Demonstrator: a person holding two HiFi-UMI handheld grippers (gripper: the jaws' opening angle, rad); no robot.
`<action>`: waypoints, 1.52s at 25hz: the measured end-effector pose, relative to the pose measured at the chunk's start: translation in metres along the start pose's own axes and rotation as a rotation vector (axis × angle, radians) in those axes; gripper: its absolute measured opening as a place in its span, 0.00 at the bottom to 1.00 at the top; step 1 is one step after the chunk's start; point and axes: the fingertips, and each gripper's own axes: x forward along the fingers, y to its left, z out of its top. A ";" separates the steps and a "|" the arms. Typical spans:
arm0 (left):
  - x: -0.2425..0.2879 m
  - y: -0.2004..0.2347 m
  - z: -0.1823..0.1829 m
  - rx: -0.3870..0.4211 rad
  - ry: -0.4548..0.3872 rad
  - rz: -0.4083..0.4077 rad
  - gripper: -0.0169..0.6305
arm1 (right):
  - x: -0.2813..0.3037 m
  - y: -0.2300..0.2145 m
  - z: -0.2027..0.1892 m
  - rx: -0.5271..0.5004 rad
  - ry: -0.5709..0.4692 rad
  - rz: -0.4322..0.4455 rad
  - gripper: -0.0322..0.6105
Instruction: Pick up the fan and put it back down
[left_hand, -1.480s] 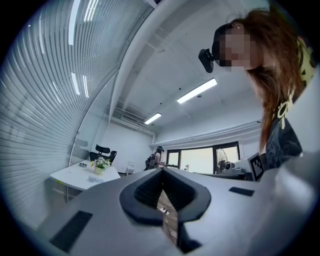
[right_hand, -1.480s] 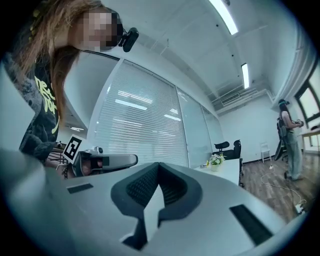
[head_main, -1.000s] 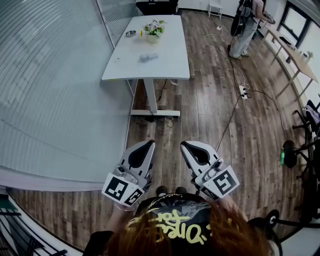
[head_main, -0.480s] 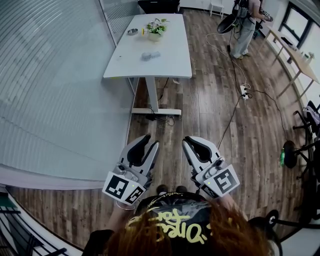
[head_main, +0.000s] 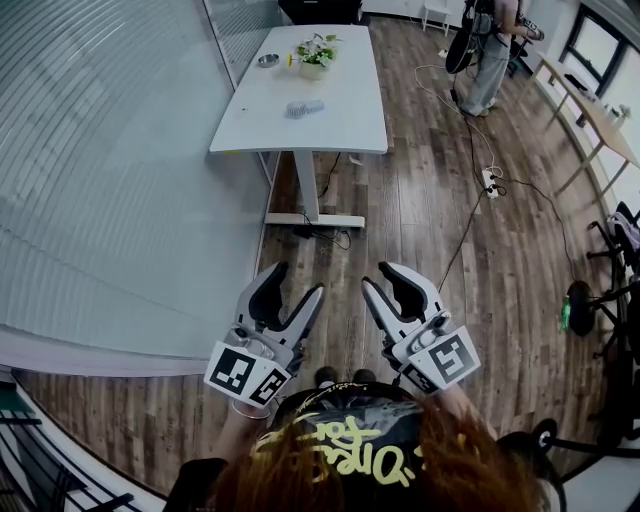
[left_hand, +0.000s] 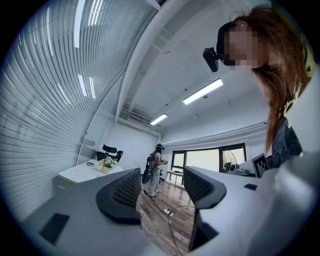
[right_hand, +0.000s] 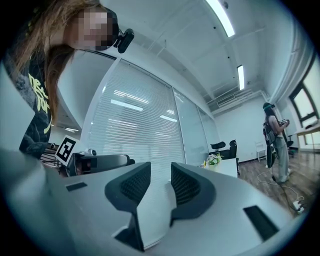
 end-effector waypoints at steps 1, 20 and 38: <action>-0.001 0.001 0.001 -0.001 -0.003 0.004 0.44 | 0.000 0.000 0.002 -0.002 -0.011 -0.001 0.23; -0.007 0.005 0.007 0.000 0.000 0.039 0.56 | 0.003 0.004 0.004 -0.006 0.021 -0.020 0.42; -0.034 0.039 0.001 0.015 0.002 -0.013 0.56 | 0.029 0.025 -0.017 -0.064 0.006 -0.082 0.42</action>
